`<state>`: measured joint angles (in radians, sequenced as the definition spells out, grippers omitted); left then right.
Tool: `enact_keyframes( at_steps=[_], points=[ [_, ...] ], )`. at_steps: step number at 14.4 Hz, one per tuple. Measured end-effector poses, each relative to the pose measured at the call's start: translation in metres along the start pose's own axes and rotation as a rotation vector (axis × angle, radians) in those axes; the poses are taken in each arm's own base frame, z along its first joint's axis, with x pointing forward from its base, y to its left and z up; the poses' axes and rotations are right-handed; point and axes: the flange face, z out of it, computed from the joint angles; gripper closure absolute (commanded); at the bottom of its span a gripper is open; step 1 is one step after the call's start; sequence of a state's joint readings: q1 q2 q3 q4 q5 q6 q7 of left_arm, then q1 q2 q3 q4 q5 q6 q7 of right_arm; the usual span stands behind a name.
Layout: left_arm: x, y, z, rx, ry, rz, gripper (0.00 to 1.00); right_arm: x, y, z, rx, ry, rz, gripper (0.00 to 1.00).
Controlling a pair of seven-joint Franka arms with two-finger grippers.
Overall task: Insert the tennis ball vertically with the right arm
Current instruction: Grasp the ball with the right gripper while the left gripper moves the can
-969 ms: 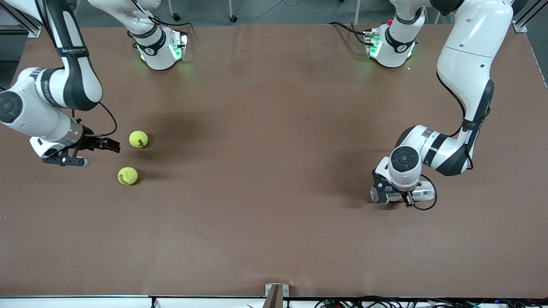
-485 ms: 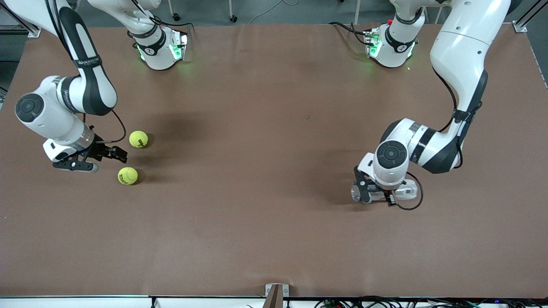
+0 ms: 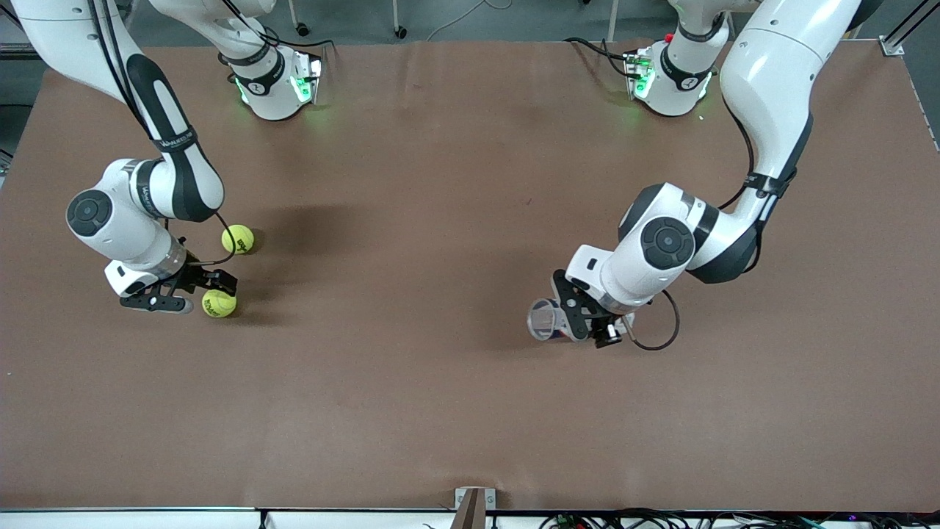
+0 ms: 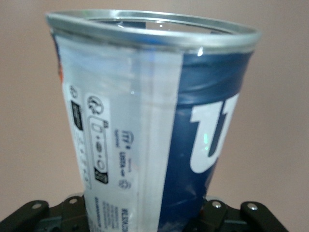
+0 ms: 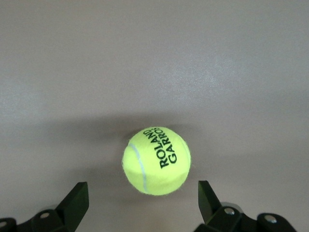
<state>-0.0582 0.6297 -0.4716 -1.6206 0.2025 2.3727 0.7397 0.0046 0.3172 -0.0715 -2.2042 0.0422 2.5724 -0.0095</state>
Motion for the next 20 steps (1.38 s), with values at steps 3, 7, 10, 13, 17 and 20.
enact_keyframes(
  at_steps=[3,7,10,13,17,20],
  points=[
    [0.028,0.008,0.012,0.046,0.183,-0.033,0.35,-0.002,0.000,0.004,0.000,-0.015,0.001,0.00],
    [0.062,0.034,0.036,0.078,0.390,-0.123,0.35,0.006,0.001,-0.003,0.000,0.007,0.003,0.00],
    [0.086,0.062,0.052,0.100,0.507,-0.185,0.35,0.012,0.001,0.005,-0.001,0.002,0.003,0.00],
    [0.094,0.087,0.080,0.130,0.587,-0.234,0.35,0.016,0.001,0.025,-0.005,-0.019,0.004,0.00],
    [0.107,0.130,0.114,0.147,0.666,-0.301,0.35,0.022,0.001,0.038,-0.006,-0.026,0.007,0.00],
    [0.120,0.158,0.119,0.156,0.732,-0.359,0.35,0.023,0.003,0.048,-0.008,-0.031,0.011,0.01]
  ],
)
